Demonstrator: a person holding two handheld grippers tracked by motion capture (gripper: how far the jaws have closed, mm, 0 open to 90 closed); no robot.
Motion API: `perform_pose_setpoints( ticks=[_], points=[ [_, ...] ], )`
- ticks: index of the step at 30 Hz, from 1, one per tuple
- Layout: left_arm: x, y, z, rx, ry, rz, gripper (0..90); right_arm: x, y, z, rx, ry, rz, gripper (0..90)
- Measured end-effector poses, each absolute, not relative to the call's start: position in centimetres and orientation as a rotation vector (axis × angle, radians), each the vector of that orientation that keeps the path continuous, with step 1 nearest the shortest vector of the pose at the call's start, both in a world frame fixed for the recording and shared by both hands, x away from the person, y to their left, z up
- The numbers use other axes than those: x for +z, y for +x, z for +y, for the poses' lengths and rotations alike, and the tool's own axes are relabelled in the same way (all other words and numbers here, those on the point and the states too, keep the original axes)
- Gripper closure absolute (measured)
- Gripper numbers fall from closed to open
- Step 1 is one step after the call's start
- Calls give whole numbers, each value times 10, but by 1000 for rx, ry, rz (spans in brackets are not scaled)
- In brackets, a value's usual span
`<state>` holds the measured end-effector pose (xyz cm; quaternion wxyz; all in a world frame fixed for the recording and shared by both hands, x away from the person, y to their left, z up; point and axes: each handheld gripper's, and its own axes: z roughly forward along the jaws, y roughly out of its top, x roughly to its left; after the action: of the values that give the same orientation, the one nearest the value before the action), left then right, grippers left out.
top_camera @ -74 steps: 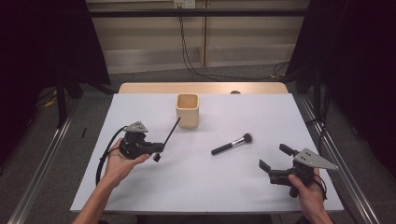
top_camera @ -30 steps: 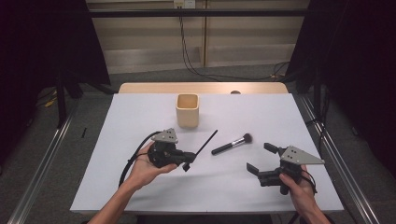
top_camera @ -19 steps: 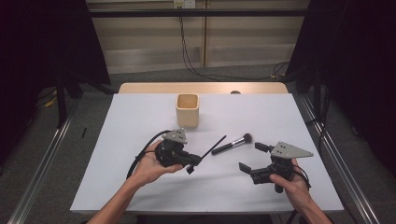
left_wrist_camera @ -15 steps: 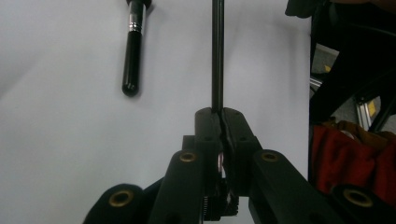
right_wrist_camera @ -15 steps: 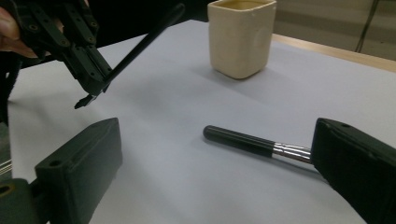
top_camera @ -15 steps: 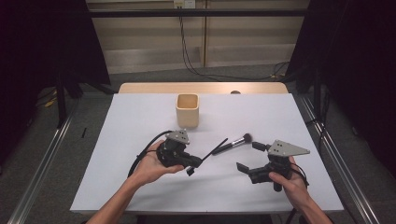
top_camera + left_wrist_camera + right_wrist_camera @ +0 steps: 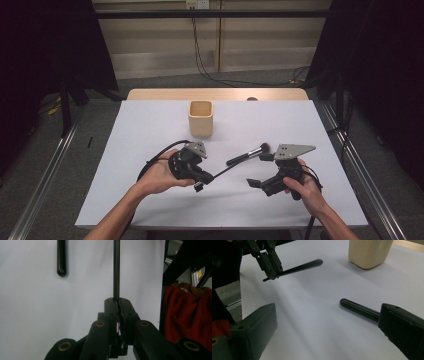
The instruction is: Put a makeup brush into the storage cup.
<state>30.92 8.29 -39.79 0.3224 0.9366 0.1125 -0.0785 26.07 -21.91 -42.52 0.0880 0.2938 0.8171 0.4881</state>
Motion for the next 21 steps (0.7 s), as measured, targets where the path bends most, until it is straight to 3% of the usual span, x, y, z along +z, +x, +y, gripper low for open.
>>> perform_pose_setpoints(
  ticks=[21],
  points=[
    [-393,312,73,-206,2645,203,859,-415,286,-198,1212,719,2794,28]
  ],
)
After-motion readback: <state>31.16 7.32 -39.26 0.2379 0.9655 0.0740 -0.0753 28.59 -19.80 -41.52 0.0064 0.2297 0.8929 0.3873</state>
